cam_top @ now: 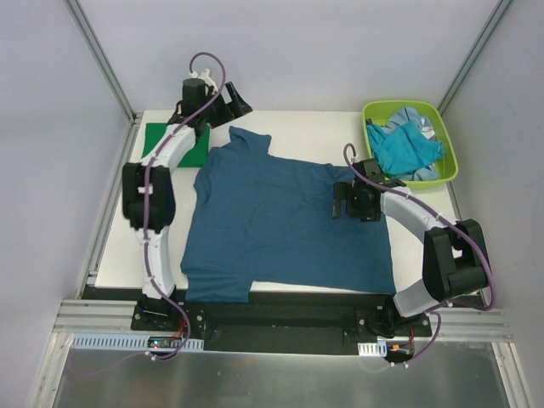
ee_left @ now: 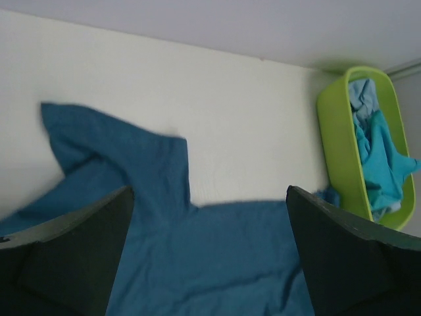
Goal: Fold and stack the t-shirts
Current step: Flatten out the tshirt
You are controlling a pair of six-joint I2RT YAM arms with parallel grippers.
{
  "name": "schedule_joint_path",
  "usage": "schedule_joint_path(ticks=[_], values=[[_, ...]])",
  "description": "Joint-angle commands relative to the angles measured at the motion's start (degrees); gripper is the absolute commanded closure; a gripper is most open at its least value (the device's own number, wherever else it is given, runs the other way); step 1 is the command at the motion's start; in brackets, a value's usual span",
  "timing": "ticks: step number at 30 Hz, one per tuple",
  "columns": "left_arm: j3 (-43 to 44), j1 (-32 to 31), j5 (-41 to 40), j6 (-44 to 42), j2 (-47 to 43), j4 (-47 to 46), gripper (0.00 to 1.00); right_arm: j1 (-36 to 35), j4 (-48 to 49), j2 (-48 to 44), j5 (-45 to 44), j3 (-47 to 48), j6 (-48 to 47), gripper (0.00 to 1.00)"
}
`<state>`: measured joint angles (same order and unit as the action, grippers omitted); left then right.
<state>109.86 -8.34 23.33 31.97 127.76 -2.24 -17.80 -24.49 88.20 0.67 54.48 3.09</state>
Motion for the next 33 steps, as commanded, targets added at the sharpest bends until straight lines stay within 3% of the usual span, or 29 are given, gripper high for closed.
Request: schedule_joint_path(ticks=[1,4,8,16,25,28,33], values=[[-17.8,-1.0,-4.1,-4.7,-17.6,0.7,0.01,0.4,-1.8,-3.4,-3.5,4.0,-2.2,0.04],[-21.9,-1.9,-4.8,-6.3,-19.8,5.0,0.01,0.6,-2.5,0.3,-2.9,8.9,-1.8,0.04],[-20.3,-3.1,-2.6,-7.5,-16.2,8.7,0.01,0.5,-2.8,7.1,-2.7,16.8,-1.6,0.04],[-6.1,-3.5,-4.4,-6.2,-1.8,17.6,0.01,0.7,-8.8,27.7,-7.5,38.3,-2.7,0.04],[7.2,-2.2,-11.9,-8.4,10.1,26.9,0.01,2.0,-13.4,41.1,-1.4,51.1,-0.6,0.04],[10.4,-0.1,-10.4,-7.9,12.9,28.3,0.01,2.9,-14.4,44.9,5.1,55.1,-1.0,0.04],[15.8,1.6,-9.5,-8.5,16.6,29.9,0.01,3.6,-16.0,48.6,6.7,60.7,-1.9,0.04]])
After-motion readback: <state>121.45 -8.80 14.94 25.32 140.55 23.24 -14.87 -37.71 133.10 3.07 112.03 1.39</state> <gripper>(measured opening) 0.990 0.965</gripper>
